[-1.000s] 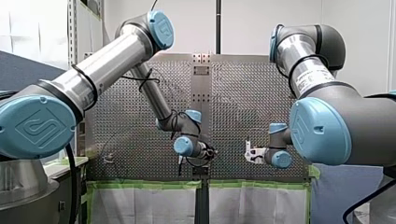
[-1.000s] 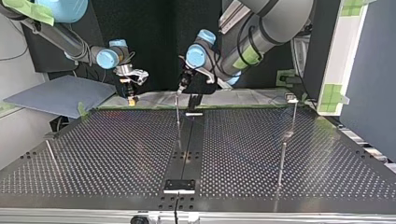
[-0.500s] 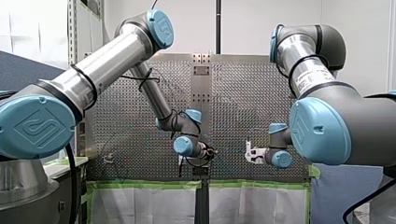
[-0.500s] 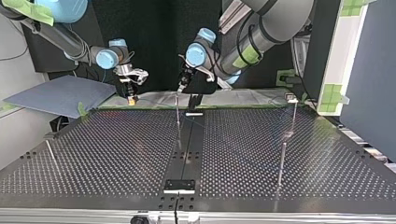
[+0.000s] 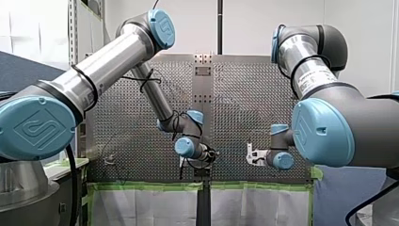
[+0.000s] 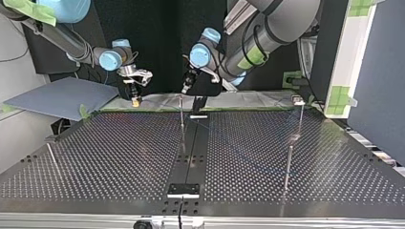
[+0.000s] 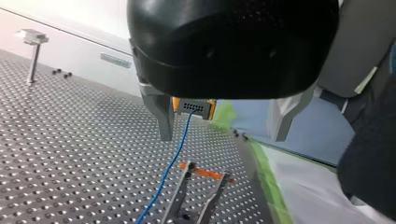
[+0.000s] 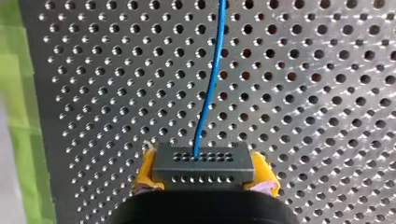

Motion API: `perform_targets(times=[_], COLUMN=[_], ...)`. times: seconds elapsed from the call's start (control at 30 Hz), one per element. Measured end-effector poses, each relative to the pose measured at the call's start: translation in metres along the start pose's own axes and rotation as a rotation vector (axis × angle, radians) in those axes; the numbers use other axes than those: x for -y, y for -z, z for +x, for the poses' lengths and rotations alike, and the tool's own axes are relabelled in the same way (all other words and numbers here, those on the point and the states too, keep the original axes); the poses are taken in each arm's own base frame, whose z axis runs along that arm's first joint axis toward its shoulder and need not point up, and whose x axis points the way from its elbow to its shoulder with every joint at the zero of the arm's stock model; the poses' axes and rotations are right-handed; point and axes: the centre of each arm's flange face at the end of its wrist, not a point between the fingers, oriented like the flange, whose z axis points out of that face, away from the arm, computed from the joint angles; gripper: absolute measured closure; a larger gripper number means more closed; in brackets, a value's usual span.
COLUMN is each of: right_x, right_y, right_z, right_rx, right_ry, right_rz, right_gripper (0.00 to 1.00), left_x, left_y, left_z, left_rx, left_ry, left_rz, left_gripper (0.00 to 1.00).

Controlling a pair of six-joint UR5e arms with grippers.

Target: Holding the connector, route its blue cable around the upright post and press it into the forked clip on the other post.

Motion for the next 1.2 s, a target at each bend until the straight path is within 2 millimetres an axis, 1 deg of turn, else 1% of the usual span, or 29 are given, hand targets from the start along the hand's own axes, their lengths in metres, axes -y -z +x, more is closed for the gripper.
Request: perform_targets(times=[0.2, 0.37, 0.63, 0.8, 1.2], right_x=[0.010, 0.019, 0.029, 0.032, 0.036], right_y=[0.013, 0.024, 0.029, 0.033, 0.054], right_z=[-0.011, -0.019, -0.020, -0.012, 0.019], right_rx=[0.058, 0.065, 0.049, 0.035, -0.033], right_ry=[0.034, 0.074, 0.116, 0.122, 0.130], right_rz=[-0.004, 0.017, 0.047, 0.061, 0.047], right_gripper=[1.00, 1.00, 1.00, 1.00, 1.00], left_x=[0.001, -0.003, -0.008, -0.010, -0.013], left_y=[0.006, 0.014, 0.016, 0.015, 0.015], left_z=[0.005, 0.015, 0.018, 0.018, 0.017], left_rx=[-0.023, -0.028, -0.022, -0.021, -0.021], left_ry=[-0.036, -0.040, -0.037, -0.035, -0.032], left_rz=[-0.028, -0.052, -0.066, -0.069, -0.073], left_gripper=[0.00, 0.00, 0.00, 0.00, 0.00])
